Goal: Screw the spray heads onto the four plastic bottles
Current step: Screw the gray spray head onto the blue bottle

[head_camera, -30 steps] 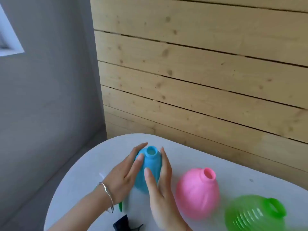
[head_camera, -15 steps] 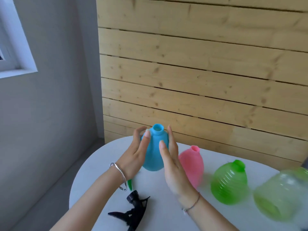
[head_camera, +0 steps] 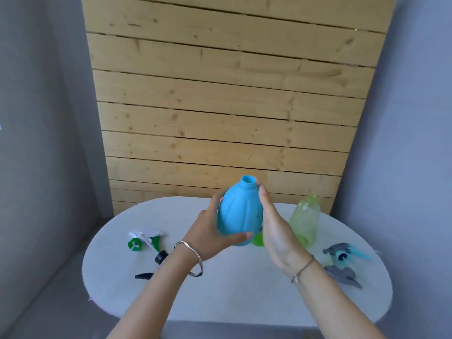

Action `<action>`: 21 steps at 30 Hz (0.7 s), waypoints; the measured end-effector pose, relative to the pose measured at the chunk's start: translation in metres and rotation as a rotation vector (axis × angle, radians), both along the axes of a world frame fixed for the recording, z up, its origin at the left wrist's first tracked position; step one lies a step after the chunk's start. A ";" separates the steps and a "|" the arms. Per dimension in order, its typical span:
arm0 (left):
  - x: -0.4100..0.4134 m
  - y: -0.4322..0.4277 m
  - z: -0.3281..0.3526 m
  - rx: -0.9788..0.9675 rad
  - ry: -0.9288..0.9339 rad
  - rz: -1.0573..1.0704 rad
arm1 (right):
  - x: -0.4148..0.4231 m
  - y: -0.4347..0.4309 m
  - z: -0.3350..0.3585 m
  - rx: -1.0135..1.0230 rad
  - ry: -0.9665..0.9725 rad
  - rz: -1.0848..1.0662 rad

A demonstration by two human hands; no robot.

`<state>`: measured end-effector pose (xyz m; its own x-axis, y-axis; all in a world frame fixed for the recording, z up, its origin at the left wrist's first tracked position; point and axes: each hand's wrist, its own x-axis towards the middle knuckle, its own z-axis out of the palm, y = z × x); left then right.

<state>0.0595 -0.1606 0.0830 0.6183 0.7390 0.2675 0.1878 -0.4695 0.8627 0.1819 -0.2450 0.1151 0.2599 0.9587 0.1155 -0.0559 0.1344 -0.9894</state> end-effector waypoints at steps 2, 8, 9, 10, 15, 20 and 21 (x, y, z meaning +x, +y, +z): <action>0.014 -0.012 -0.011 -0.042 -0.072 -0.021 | 0.013 -0.010 -0.007 -0.029 0.011 -0.001; 0.055 -0.028 -0.052 -0.206 -0.161 -0.028 | 0.070 -0.030 -0.028 -0.192 -0.004 0.111; 0.061 -0.028 -0.057 -0.219 -0.159 -0.030 | 0.084 -0.034 -0.029 -0.216 -0.049 0.092; 0.066 -0.028 -0.061 -0.227 -0.158 -0.032 | 0.098 -0.037 -0.030 -0.226 -0.138 0.033; 0.102 -0.041 -0.085 -0.267 -0.085 -0.078 | 0.188 -0.050 -0.049 -0.240 -0.417 -0.361; 0.127 -0.047 -0.099 -0.283 -0.092 -0.084 | 0.245 -0.054 -0.097 -0.592 -0.633 -0.598; 0.131 -0.048 -0.100 -0.280 -0.096 -0.086 | 0.249 -0.055 -0.106 -0.682 -0.683 -0.614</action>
